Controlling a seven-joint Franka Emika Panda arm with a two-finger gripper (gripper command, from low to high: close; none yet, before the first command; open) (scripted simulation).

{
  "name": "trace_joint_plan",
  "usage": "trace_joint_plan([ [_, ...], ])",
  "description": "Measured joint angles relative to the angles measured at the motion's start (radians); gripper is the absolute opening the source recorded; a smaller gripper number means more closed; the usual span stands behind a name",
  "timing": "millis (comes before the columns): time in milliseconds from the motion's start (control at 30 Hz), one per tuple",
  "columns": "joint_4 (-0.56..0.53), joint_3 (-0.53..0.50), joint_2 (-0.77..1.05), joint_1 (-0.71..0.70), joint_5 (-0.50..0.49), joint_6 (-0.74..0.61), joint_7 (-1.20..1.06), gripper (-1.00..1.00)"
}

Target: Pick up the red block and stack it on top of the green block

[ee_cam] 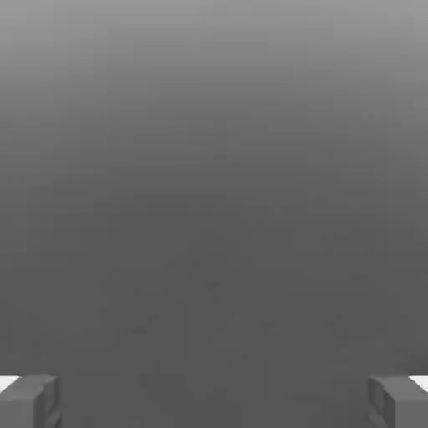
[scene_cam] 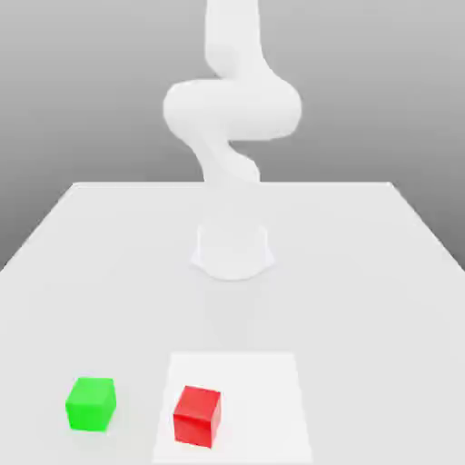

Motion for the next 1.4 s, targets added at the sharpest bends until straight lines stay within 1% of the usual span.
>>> trace_joint_plan([
  [467,-0.140,-0.008,0.514,-0.047,-0.008,0.223,0.071,0.00],
  [733,-0.219,-0.016,0.804,-0.071,0.003,0.350,0.099,0.00],
  [933,-0.211,-0.011,1.021,-0.077,0.015,0.509,0.098,0.00],
  [967,-0.207,-0.011,1.047,-0.078,0.016,0.531,0.097,-1.00],
  [1200,-0.207,-0.010,1.048,-0.078,0.014,0.533,0.099,-1.00],
  [1400,-0.232,-0.021,0.870,-0.091,0.006,0.379,0.095,-1.00],
])
